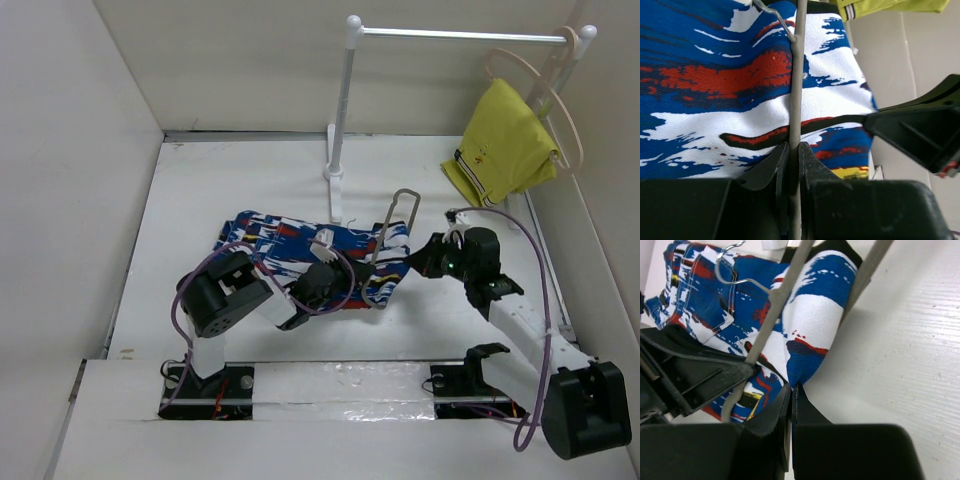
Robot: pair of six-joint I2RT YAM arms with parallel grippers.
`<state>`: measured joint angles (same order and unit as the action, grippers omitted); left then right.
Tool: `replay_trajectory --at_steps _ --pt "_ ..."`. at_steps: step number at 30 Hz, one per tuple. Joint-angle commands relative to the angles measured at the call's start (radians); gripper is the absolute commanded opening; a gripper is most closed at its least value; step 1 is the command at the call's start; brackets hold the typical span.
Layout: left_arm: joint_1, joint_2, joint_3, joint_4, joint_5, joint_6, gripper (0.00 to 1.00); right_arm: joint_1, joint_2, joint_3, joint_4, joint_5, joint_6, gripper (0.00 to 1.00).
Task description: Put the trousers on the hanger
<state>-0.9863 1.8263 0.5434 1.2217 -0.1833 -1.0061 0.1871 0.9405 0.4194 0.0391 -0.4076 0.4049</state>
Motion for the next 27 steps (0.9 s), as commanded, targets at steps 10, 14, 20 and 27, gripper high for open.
replay_trajectory --at_steps 10,14,20,27 --pt "-0.051 0.114 0.125 -0.176 -0.048 0.061 0.00 -0.017 0.125 0.144 0.157 -0.060 0.020 0.00" --pt "-0.086 0.166 0.196 -0.263 -0.048 0.067 0.00 -0.008 0.138 0.117 0.177 -0.054 0.032 0.00" --pt "-0.045 0.136 0.150 -0.300 -0.157 0.057 0.00 -0.043 -0.007 0.234 -0.030 0.022 -0.040 0.00" --pt "0.049 -0.013 -0.048 -0.261 -0.238 0.040 0.00 -0.234 -0.146 0.115 -0.147 0.015 -0.094 0.00"
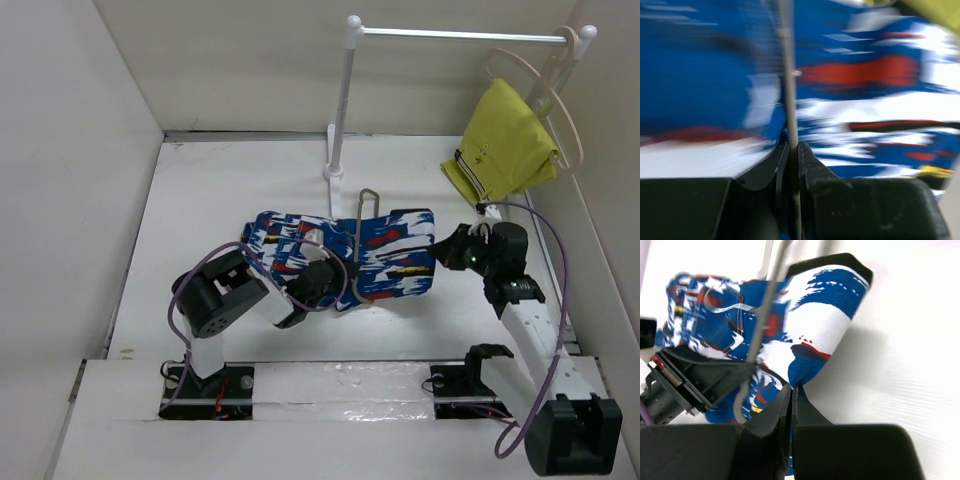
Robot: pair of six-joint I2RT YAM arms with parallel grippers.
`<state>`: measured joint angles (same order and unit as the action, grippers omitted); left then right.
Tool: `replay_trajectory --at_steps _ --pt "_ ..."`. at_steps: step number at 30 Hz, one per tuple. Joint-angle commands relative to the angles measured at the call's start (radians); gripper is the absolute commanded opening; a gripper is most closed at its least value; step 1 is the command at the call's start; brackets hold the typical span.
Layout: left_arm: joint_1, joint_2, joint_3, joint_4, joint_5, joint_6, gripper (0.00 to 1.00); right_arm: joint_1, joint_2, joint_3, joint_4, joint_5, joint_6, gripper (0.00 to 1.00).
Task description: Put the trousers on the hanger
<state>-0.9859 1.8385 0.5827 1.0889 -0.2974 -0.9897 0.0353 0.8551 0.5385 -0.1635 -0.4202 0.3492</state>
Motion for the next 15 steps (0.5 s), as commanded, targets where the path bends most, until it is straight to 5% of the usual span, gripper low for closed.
replay_trajectory --at_steps 1,6,15 --pt "0.049 -0.054 -0.122 -0.132 -0.126 0.023 0.00 -0.113 -0.065 -0.047 0.062 0.012 -0.042 0.00" --pt "0.039 -0.113 -0.205 -0.158 -0.134 -0.007 0.00 -0.254 -0.076 -0.054 0.082 -0.071 -0.039 0.00" --pt "0.010 -0.257 -0.287 -0.256 -0.199 0.009 0.00 -0.322 -0.019 -0.049 0.094 -0.063 -0.062 0.00"
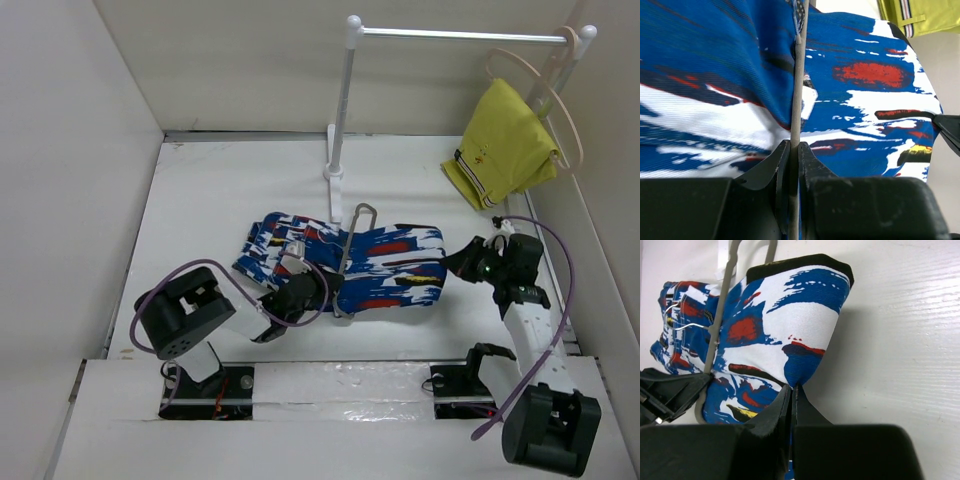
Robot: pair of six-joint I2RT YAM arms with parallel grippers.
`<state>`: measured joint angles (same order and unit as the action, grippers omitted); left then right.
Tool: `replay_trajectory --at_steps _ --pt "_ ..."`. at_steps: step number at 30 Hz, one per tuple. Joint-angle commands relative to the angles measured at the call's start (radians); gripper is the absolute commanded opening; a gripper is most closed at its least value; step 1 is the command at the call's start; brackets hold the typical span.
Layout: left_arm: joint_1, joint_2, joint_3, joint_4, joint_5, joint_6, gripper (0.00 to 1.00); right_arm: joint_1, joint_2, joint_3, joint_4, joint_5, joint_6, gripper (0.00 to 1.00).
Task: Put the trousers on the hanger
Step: Place the trousers on the hanger, then place the hanger at the clothesline.
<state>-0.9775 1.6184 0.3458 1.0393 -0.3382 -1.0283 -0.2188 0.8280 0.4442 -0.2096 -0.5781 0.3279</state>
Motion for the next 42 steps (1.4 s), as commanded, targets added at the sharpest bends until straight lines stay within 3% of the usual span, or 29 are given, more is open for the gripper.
replay_trajectory --at_steps 1,13,19,20,22,23,26,28,29,31,33,34,37,40,41,42 --pt "0.002 -0.067 -0.048 -0.256 -0.200 0.056 0.00 -0.068 0.013 0.038 0.144 0.092 -0.040 0.00" --pt "0.002 -0.196 -0.059 -0.378 -0.243 0.047 0.00 -0.116 -0.003 0.011 0.148 0.064 -0.035 0.00" --pt "-0.113 -0.236 -0.033 -0.398 -0.269 0.020 0.00 -0.106 0.105 -0.081 0.237 0.049 -0.053 0.02" --pt "-0.131 -0.241 -0.007 -0.407 -0.283 0.023 0.00 -0.106 0.111 -0.078 0.237 0.041 -0.056 0.14" --pt "-0.177 -0.259 0.015 -0.415 -0.320 0.048 0.00 -0.084 0.114 -0.046 0.225 0.029 -0.058 0.28" --pt "-0.191 -0.268 0.033 -0.415 -0.332 0.059 0.00 -0.056 0.108 -0.032 0.214 0.040 -0.059 0.41" --pt "-0.222 -0.301 0.054 -0.400 -0.372 0.099 0.00 0.013 0.051 0.040 0.135 0.104 -0.066 0.63" --pt "-0.222 -0.321 0.061 -0.384 -0.378 0.120 0.00 0.059 0.008 0.077 0.115 0.118 -0.053 0.69" --pt "-0.222 -0.327 0.065 -0.371 -0.377 0.131 0.00 0.087 -0.004 0.105 0.115 0.119 -0.041 0.68" --pt "-0.222 -0.345 0.070 -0.346 -0.383 0.161 0.00 0.201 -0.030 0.123 0.131 0.123 0.005 0.58" --pt "-0.231 -0.360 0.091 -0.341 -0.392 0.204 0.00 0.359 -0.030 0.137 0.165 0.148 0.048 0.11" --pt "-0.231 -0.379 0.105 -0.343 -0.404 0.220 0.00 0.421 -0.026 0.136 0.186 0.164 0.101 0.00" --pt "-0.242 -0.423 0.119 -0.347 -0.438 0.270 0.00 0.647 -0.003 0.111 0.298 0.257 0.216 0.00" --pt "-0.286 -0.456 0.117 -0.319 -0.482 0.322 0.00 0.806 0.045 0.084 0.433 0.363 0.333 0.26" --pt "-0.286 -0.459 0.124 -0.312 -0.490 0.342 0.00 0.832 0.092 0.079 0.494 0.392 0.362 0.43" --pt "-0.299 -0.459 0.128 -0.312 -0.496 0.343 0.00 0.855 0.120 0.077 0.495 0.393 0.382 0.48"
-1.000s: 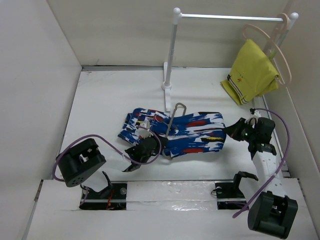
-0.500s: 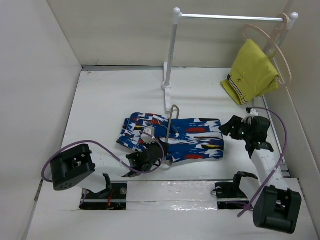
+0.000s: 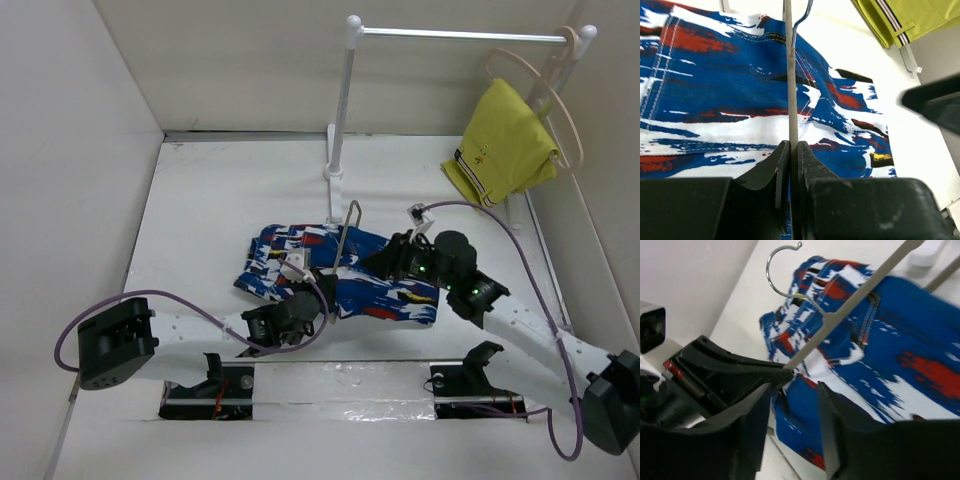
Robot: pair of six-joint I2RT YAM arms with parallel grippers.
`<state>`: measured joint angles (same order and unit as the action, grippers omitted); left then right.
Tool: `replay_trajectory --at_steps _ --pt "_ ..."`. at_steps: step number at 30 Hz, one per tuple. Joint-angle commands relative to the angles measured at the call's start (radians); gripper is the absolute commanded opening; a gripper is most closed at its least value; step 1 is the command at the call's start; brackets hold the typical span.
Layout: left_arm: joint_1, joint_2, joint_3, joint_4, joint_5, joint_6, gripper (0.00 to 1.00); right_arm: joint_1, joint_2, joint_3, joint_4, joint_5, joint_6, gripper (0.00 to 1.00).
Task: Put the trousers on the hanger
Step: Place the hanger at the clothesline.
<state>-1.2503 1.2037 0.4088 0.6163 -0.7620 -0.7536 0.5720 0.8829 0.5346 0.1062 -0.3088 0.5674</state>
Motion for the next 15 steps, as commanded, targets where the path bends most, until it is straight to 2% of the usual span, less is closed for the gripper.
replay_trajectory --at_steps 1,6,15 --pt "-0.035 -0.044 0.070 0.108 -0.086 0.080 0.00 0.084 0.094 -0.015 0.237 0.134 0.179 0.51" --pt "-0.069 -0.043 0.059 0.137 -0.102 0.086 0.00 0.164 0.254 -0.018 0.409 0.139 0.262 0.54" --pt "-0.106 -0.056 0.068 0.169 -0.117 0.149 0.00 0.204 0.418 -0.021 0.515 0.166 0.333 0.52"
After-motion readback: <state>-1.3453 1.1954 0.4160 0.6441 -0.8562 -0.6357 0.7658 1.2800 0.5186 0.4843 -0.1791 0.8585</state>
